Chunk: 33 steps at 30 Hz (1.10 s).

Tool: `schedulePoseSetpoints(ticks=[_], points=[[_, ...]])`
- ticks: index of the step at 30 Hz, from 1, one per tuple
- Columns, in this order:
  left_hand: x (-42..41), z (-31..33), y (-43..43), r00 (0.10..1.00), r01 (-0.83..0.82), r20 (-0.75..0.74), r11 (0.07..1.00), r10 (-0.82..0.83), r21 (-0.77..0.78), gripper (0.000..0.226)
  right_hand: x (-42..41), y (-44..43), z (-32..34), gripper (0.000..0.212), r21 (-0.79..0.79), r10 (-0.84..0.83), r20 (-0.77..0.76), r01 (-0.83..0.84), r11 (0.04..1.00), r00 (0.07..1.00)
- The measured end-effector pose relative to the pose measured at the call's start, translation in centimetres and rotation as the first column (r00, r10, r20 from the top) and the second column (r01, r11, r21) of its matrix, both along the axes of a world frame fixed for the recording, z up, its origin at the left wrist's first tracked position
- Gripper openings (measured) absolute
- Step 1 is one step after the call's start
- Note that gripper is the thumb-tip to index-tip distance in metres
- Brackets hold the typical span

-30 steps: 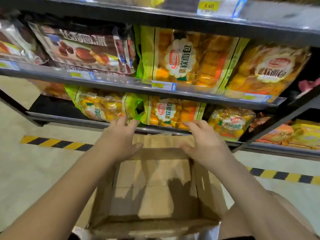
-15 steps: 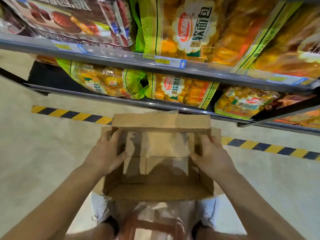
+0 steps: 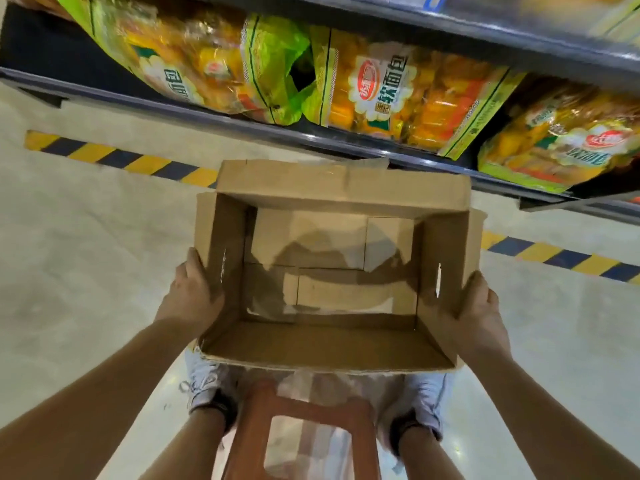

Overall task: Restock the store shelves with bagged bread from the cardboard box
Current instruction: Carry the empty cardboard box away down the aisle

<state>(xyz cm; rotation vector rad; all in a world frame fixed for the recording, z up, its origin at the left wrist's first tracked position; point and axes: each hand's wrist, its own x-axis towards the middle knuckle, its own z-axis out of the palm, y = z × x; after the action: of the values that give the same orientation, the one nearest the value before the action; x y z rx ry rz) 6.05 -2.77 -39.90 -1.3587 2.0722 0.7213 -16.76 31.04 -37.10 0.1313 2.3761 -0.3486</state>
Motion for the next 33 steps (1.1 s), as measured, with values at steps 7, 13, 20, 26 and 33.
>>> schedulePoseSetpoints(ticks=[7, 13, 20, 26, 33], points=[[0.9, -1.8, 0.4, 0.990, -0.075, -0.123, 0.997, 0.073, -0.010, 0.063, 0.2, 0.7, -3.1, 0.064, -0.086, -0.073, -0.022, 0.071, 0.994, 0.997], [0.5, 2.8, 0.8, 0.971, -0.166, -0.172, 0.986, 0.165, 0.012, 0.057, 1.2, 1.0, 0.9, 0.062, -0.141, -0.172, 0.018, 0.173, 0.975, 0.985], [-0.1, 14.6, 1.2, 0.960, -0.147, -0.235, 0.988, 0.153, 0.043, 0.054, 2.5, 2.1, 12.2, 0.057, -0.184, -0.262, 0.023, 0.261, 0.948, 0.965], [-0.6, 28.5, 0.2, 0.960, -0.086, -0.259, 0.994, 0.102, 0.071, 0.045, 2.8, 2.5, 25.5, 0.054, -0.203, -0.257, -0.016, 0.248, 0.947, 0.966], [-1.3, 44.4, -0.8, 0.969, -0.010, -0.247, 1.000, 0.016, 0.027, 0.050, 2.1, 3.4, 42.3, 0.050, -0.259, -0.188, -0.068, 0.165, 0.952, 0.980]])
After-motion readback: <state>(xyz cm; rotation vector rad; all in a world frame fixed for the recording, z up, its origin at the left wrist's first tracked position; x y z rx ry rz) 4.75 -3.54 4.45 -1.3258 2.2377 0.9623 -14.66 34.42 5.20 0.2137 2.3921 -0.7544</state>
